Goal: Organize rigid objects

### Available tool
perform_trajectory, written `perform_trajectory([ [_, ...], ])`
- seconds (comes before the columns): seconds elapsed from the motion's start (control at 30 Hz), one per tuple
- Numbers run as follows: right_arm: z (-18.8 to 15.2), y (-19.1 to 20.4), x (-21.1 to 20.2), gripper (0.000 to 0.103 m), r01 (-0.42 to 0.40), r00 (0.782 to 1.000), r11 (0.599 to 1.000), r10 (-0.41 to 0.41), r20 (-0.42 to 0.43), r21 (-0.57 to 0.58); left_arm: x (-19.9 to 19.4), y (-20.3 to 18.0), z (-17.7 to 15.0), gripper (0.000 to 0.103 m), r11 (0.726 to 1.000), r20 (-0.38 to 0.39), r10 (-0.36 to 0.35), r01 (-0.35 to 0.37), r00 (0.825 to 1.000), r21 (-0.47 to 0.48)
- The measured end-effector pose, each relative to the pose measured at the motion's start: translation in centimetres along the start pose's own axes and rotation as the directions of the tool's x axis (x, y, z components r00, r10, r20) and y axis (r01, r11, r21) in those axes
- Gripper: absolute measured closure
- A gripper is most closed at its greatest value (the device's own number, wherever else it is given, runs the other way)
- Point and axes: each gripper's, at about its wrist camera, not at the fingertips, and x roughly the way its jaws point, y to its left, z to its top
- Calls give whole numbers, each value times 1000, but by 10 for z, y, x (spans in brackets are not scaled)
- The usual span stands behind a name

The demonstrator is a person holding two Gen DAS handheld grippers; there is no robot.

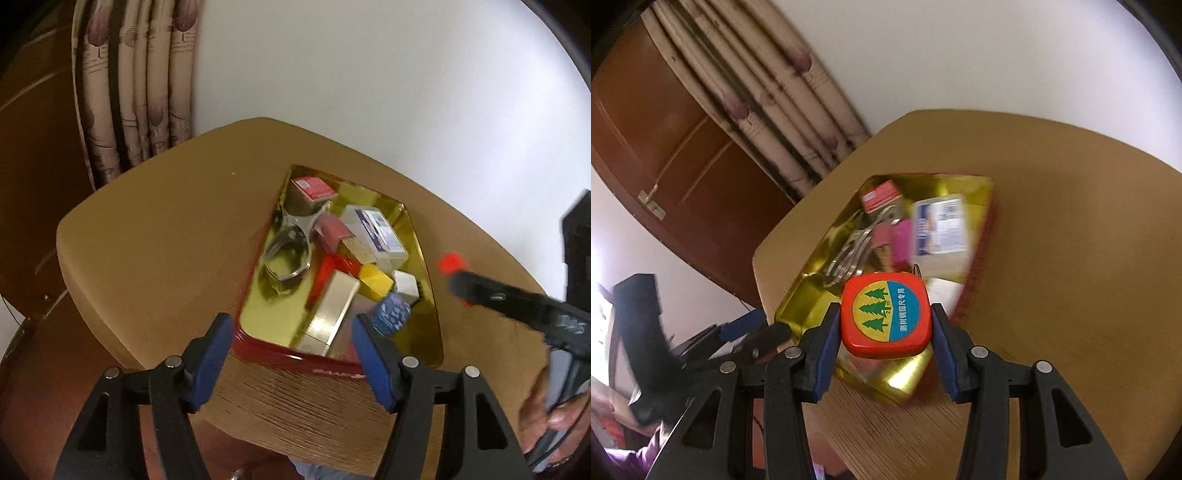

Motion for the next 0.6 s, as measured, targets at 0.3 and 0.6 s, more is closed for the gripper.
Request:
perform_trajectory([
  [0.3, 3, -1, 42, 58, 88, 996, 996, -88, -16, 10, 4, 3, 2, 35, 997, 33, 70, -71, 997, 27],
  [0.6, 4, 9, 21, 49, 116, 988, 993, -114, 102, -8, -1, -9, -1, 35, 988, 91, 120, -128, 989, 86],
])
